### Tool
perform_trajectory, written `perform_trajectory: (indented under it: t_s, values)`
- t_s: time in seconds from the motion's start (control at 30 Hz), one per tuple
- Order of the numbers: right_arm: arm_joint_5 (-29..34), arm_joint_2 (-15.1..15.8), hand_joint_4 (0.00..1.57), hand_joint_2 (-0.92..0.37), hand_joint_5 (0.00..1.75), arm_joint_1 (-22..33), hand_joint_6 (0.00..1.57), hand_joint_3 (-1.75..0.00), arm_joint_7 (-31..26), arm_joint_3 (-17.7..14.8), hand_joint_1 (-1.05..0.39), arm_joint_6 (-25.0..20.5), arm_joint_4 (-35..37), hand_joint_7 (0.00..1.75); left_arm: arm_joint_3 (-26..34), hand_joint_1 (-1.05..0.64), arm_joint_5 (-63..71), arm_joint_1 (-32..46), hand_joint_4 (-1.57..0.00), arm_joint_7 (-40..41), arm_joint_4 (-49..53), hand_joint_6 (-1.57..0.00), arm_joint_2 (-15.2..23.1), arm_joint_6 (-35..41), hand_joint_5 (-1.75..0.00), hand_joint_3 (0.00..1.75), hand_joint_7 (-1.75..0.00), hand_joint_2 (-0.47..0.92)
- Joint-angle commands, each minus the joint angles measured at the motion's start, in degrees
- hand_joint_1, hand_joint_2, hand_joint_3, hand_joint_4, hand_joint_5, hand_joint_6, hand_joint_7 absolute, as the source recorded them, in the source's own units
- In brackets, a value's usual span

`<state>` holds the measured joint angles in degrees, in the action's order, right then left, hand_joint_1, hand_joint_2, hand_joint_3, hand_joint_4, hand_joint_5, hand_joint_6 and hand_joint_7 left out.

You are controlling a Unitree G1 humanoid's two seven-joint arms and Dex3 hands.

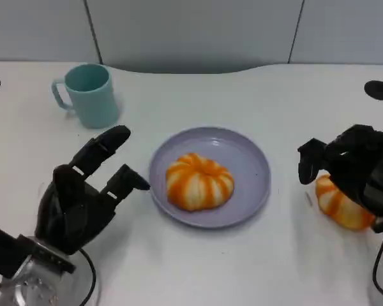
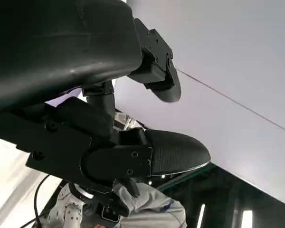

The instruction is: Grasp the bread from the table and place it into the plate.

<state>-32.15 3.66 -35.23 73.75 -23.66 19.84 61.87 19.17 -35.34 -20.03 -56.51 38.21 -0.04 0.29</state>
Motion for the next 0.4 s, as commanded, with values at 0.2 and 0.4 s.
perform_trajectory:
  t_s: [0.2, 0.4]
  values:
    - [-0.24, 0.19, 0.72, -0.89, 1.29, -0.59, 1.04, 0.0, 1.47, -0.22, -0.54, -2.19, 0.37, 0.34, 1.28, -1.03, -0.99, -0.12, -0.54, 1.15, -0.72, -0.47, 1.2, 0.66, -1.73, 0.35, -1.28, 0.92]
    - [-0.07, -0.17, 0.72, -0.85, 1.4, -0.74, 1.08, 0.0, 1.46, -0.22, -0.54, -2.51, -0.11, 0.28, 1.76, -0.97, -1.24, -0.25, -0.66, 0.95, -0.61, -0.48, 1.76, 1.64, -1.75, 0.25, -1.42, 0.92]
